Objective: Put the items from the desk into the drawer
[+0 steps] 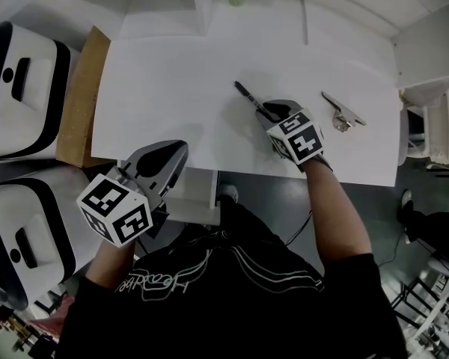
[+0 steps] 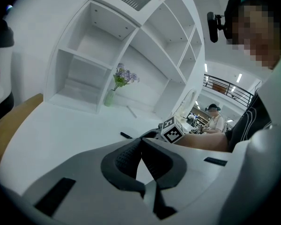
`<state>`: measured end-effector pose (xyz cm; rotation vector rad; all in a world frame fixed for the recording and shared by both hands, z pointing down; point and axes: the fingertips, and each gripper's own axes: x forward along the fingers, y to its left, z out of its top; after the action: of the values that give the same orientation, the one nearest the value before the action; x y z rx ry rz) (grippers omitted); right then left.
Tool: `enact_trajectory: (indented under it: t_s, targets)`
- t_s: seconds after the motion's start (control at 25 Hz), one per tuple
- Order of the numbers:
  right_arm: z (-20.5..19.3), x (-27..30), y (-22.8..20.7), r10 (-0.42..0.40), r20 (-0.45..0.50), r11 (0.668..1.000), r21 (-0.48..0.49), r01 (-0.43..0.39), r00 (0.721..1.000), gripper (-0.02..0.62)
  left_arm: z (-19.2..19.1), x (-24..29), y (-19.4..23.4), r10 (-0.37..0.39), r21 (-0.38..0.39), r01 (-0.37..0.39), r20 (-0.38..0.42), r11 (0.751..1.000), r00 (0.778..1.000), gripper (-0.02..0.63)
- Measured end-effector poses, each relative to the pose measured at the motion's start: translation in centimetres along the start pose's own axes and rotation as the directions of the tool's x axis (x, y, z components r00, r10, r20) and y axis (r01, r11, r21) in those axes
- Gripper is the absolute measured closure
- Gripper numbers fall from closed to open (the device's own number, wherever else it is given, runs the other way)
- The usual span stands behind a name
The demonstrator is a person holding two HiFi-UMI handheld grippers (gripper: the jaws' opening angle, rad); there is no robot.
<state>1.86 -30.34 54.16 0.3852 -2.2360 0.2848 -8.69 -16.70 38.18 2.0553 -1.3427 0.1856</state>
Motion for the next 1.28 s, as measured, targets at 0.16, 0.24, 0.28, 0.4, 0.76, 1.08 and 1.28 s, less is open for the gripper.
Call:
enact_trajectory:
  t_s: [0.16, 0.24, 0.28, 0.4, 0.76, 1.08, 1.28]
  targets:
    - [0.1, 0.0, 0.1, -0.020, -0.013, 1.000, -0.004, 0.020, 1.000, 0.517, -0.5, -0.5, 0.3, 0.004, -0.007, -0.004, -0.003, 1.000, 1.000, 0.586]
    - [0.0, 0.1, 0.1, -0.031, -0.014, 1.000, 0.004, 0.031, 0.999, 0.526, -0.8, -0.7, 0.3, 0.003, -0.009, -0.003, -0.005, 1.000, 1.000, 0.586]
    - [0.0, 0.1, 0.1, -0.033, -0.013, 0.999, 0.010, 0.033, 0.999, 0.528, -0.9, -0.8, 0.3, 0.002, -0.009, -0.002, -0.005, 1.000, 1.000, 0.586]
    - [0.0, 0.1, 0.3, -0.041, -0.014, 0.999, 0.025, 0.041, 0.999, 0.529, -1.2, -1.5, 0.3, 0.002, -0.008, -0.002, -0.003, 1.000, 1.000, 0.586]
    - [1.7, -1.4, 1.6, -0.079, 0.040, 0.995, 0.059, 0.077, 0.996, 0.531, -2.1, -4.1, 0.5, -0.009, -0.001, 0.009, 0.012, 1.000, 1.000, 0.586]
    - [5.1, -5.1, 5.9, -0.086, 0.144, 0.995, 0.055, 0.079, 0.986, 0.531, -2.6, -7.3, -0.5, -0.017, 0.005, 0.017, 0.037, 1.000, 0.999, 0.586]
    - [7.4, -7.7, 10.4, -0.069, 0.217, 0.997, 0.042, 0.062, 0.974, 0.531, -3.3, -10.2, -0.6, -0.026, 0.009, 0.025, 0.062, 1.000, 0.998, 0.586]
